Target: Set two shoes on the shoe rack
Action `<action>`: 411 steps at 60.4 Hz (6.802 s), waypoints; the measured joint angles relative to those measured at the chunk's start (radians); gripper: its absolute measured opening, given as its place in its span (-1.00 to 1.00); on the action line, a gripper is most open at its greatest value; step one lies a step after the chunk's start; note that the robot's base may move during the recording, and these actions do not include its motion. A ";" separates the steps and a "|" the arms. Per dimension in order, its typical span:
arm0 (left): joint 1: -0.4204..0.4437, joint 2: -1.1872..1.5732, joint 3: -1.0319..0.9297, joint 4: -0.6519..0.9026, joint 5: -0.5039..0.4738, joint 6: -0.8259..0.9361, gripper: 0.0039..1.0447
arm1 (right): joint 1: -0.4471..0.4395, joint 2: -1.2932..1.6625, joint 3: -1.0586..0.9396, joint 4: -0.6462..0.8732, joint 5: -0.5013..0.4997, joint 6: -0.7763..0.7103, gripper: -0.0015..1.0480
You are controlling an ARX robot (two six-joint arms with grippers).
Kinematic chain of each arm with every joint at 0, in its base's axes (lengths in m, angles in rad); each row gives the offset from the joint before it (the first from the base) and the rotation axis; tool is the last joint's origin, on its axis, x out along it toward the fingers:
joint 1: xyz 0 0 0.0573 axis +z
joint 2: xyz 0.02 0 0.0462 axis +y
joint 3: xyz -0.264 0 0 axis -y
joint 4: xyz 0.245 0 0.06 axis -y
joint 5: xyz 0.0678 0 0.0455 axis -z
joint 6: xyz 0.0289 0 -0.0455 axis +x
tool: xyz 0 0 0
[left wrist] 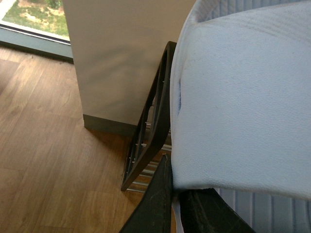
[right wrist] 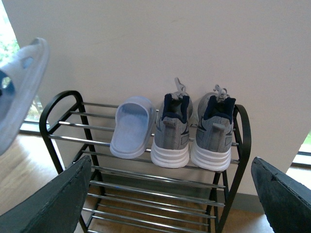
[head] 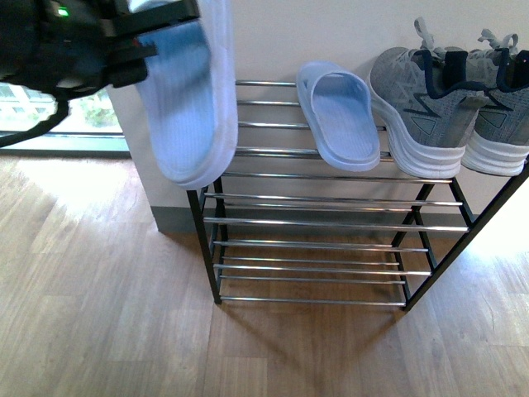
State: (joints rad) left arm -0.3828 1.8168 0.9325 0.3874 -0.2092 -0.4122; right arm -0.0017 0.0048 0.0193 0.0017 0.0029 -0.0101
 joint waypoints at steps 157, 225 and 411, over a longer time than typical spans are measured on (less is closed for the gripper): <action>0.291 -0.745 -0.852 0.586 0.125 0.400 -0.98 | 0.000 0.000 0.000 0.000 -0.003 0.000 0.82; 0.378 -1.507 -0.919 -0.077 0.209 0.401 -0.98 | 0.000 0.000 0.000 0.000 -0.003 0.000 0.82; 0.380 -1.800 -0.919 -0.388 0.209 0.404 0.83 | 0.000 0.000 0.000 -0.001 -0.003 0.000 0.82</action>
State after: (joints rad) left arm -0.0029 0.0166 0.0139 -0.0002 -0.0002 -0.0078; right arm -0.0017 0.0048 0.0193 0.0006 -0.0002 -0.0101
